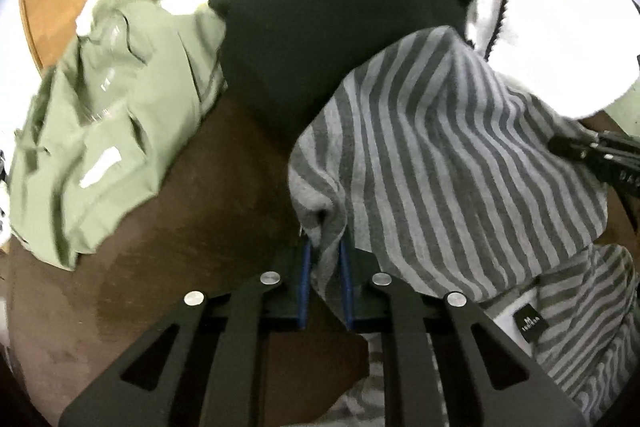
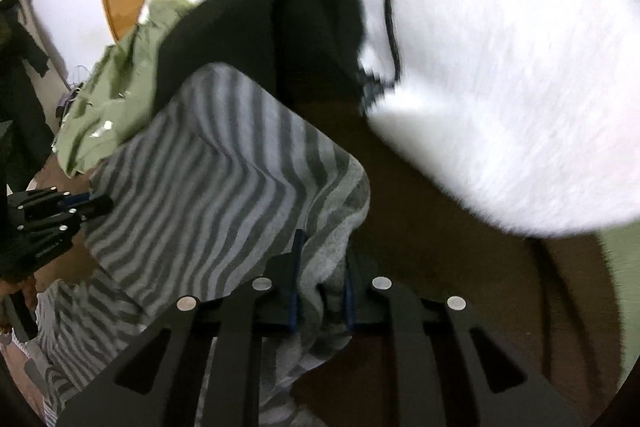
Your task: Fold large clothes
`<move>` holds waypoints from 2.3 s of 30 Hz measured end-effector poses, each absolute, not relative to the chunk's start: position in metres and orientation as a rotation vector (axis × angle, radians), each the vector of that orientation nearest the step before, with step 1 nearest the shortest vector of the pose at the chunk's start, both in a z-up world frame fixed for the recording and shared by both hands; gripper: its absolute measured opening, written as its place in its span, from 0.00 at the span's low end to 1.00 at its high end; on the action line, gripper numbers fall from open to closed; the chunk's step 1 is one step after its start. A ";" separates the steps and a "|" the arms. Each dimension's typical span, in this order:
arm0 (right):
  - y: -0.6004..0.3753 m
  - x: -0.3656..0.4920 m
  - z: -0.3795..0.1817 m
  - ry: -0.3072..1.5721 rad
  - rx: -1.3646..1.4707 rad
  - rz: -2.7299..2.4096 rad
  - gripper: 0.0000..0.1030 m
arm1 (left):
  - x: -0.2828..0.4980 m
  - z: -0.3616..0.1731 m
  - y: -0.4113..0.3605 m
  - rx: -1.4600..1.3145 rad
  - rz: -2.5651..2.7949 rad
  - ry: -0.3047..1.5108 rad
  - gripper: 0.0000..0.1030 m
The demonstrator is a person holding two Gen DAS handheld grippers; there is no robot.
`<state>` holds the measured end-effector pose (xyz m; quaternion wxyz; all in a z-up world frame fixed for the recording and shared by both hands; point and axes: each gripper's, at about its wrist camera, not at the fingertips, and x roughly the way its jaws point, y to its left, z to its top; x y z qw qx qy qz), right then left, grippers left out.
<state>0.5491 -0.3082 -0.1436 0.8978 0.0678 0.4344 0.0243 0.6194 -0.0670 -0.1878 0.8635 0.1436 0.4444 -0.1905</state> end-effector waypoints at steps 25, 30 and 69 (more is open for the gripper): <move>-0.250 0.339 -0.080 0.867 0.162 0.141 0.13 | 0.409 -0.133 0.016 0.082 -0.311 0.909 0.15; -0.243 0.312 -0.098 0.909 0.135 0.153 0.14 | 0.374 -0.153 0.026 0.068 -0.314 0.960 0.15; -0.188 0.380 -0.088 0.892 0.047 0.323 0.31 | 0.353 -0.212 0.034 0.017 -0.354 1.009 0.64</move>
